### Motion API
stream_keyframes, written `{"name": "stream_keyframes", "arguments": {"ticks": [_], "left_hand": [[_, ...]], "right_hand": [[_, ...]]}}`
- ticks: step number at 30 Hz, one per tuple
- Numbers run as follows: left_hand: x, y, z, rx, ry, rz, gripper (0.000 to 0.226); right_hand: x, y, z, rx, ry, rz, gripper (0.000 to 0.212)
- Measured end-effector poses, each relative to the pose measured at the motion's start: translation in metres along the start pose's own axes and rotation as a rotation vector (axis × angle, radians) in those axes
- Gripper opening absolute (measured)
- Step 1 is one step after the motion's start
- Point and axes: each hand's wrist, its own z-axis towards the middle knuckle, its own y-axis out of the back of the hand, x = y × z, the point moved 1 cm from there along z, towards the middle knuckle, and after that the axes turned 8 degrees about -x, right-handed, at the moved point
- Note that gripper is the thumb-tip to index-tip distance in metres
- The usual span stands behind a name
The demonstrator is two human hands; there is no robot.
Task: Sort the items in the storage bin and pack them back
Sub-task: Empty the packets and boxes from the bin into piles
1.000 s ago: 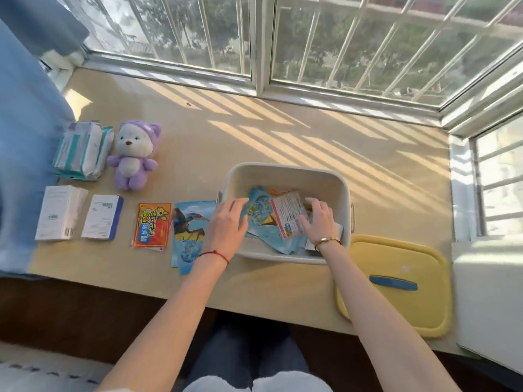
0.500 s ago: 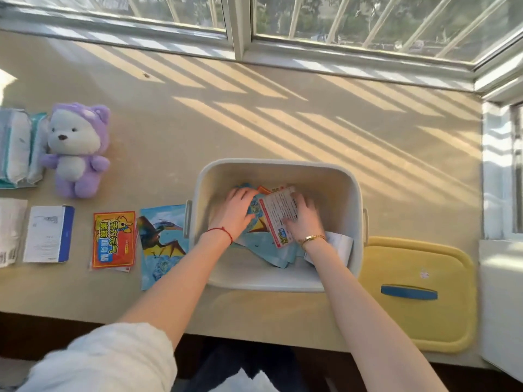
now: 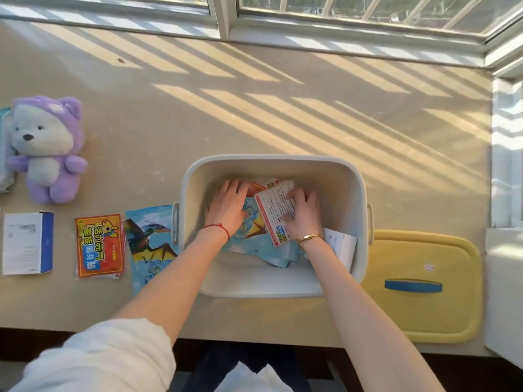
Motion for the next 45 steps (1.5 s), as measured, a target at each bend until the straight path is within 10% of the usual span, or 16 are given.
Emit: {"name": "stream_keyframes", "arguments": {"ticks": [22, 45], "left_hand": [[-0.014, 0.109, -0.099, -0.179, 0.039, -0.596, 0.027], [0.001, 0.192, -0.281, -0.546, 0.395, -0.953, 0.034]], "right_hand": [[0.036, 0.114, -0.075, -0.304, 0.043, 0.833, 0.034], [0.104, 0.151, -0.208, 0.039, 0.209, 1.006, 0.039]]}}
